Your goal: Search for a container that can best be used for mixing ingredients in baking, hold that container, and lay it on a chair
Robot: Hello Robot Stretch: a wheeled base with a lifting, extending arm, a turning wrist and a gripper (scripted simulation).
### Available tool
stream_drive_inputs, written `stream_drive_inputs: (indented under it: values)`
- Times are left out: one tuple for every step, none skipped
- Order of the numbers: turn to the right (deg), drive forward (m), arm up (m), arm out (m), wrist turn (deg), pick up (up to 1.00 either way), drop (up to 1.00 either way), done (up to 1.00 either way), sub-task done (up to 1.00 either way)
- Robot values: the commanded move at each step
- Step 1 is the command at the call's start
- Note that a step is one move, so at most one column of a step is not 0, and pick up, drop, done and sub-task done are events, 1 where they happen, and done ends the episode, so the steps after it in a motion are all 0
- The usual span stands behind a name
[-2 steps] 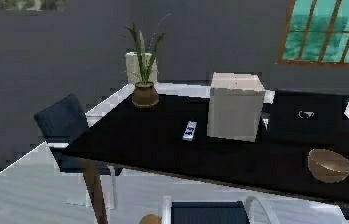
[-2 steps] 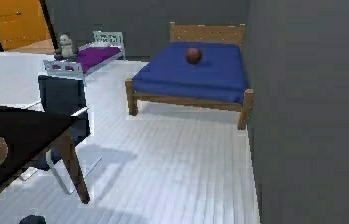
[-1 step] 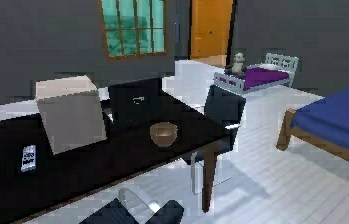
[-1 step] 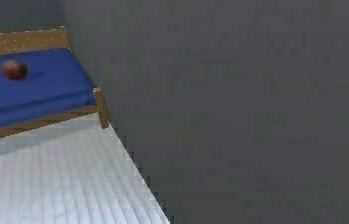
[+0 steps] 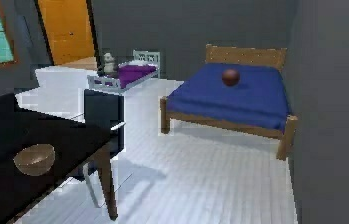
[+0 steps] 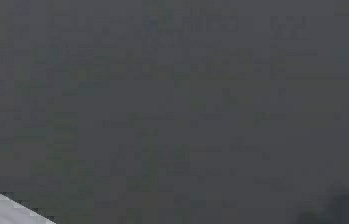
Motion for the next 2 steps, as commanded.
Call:
stream_drive_inputs:
  values:
    - [0.0,0.55,0.00,0.00,0.0,0.00,0.00,0.00,0.00]
    - [-45.0,0.00,0.00,0.00,0.0,0.00,0.00,0.00,0.00]
